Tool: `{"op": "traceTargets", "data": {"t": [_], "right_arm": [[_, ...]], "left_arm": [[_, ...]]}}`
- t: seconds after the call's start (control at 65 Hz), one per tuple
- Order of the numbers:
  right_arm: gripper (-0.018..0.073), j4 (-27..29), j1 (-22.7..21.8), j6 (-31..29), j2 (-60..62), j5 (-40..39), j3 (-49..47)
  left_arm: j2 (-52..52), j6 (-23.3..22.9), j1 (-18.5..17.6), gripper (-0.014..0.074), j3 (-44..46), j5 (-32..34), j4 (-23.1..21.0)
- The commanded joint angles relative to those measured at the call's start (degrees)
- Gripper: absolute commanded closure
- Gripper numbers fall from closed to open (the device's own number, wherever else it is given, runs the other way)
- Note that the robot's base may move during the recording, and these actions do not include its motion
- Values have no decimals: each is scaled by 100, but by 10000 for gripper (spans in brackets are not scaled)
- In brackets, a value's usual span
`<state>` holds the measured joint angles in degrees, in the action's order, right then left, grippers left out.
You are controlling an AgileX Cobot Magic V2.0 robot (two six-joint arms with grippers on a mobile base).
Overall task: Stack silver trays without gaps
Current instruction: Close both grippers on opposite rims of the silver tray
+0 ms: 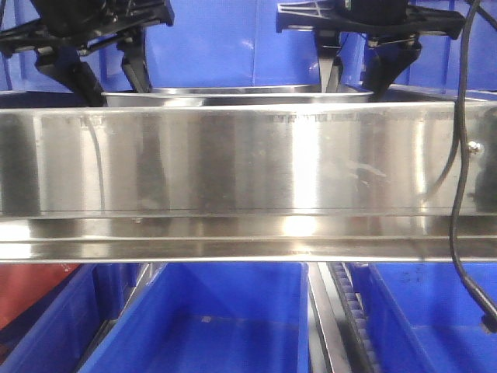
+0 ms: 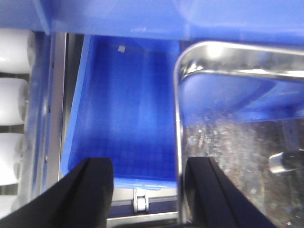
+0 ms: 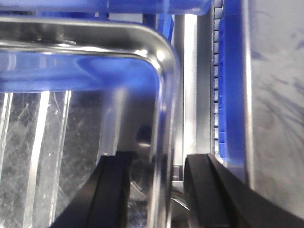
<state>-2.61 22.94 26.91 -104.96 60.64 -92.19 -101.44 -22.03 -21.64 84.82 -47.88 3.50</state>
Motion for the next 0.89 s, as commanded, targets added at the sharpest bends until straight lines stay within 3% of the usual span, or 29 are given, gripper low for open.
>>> {"op": "traceTargets", "data": {"t": [0.0, 0.877], "right_arm": [[368, -24, 7, 5, -5, -85, -42], [371, -24, 7, 155, -79, 186, -42]], "left_arm": [[-57, -25, -39, 333, 30, -17, -40], [-158, 192, -154, 333, 30, -174, -176]]}}
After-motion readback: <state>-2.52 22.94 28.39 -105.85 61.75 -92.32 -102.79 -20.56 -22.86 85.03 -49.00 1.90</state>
